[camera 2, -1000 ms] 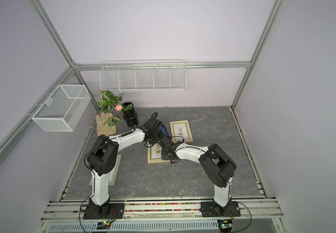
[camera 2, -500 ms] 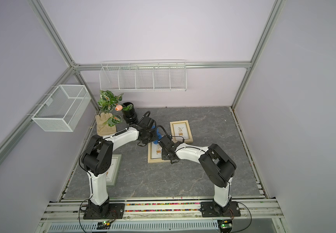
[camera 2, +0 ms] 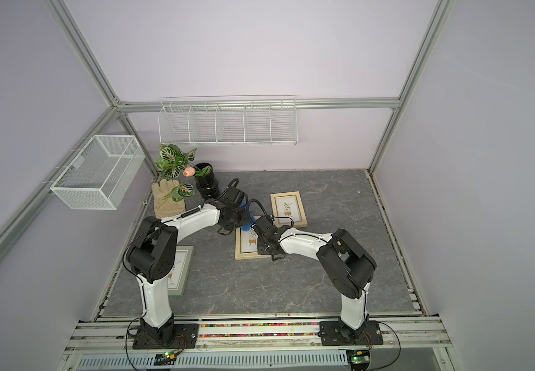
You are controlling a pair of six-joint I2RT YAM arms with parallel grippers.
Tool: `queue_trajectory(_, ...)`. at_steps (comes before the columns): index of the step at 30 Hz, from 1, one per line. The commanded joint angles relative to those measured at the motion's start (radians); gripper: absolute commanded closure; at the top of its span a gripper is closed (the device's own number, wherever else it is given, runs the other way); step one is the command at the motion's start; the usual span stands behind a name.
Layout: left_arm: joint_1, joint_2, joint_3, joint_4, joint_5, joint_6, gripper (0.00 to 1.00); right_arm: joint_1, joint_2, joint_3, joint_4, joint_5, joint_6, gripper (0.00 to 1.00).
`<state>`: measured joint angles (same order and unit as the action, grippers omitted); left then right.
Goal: Wipe the picture frame with a cloth
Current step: Wipe the dirt from the picture frame.
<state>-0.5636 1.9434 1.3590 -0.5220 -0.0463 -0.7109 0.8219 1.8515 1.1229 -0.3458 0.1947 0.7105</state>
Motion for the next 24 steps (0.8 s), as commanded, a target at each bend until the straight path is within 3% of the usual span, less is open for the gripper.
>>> queue_trajectory(1, -0.015, -0.054, -0.075, -0.038, -0.046, 0.033, 1.0, 0.003, 0.037, -0.041, -0.11, 0.005, 0.013, 0.74)
queue_trajectory(12, -0.137, -0.278, -0.428, 0.044, 0.09, -0.088, 1.0, -0.003, 0.048, -0.025, -0.12, 0.002, 0.006, 0.74)
queue_trajectory(15, -0.121, -0.24, -0.378, 0.039, 0.076, -0.066, 1.0, -0.003, 0.044, -0.026, -0.124, 0.003, 0.006, 0.74)
queue_trajectory(21, -0.052, -0.051, -0.113, 0.002, 0.064, -0.005, 1.0, -0.003, 0.034, -0.028, -0.133, 0.009, 0.009, 0.74)
queue_trajectory(24, -0.077, -0.058, -0.104, -0.032, 0.054, -0.001, 1.0, -0.004, 0.032, -0.028, -0.133, 0.013, 0.011, 0.74)
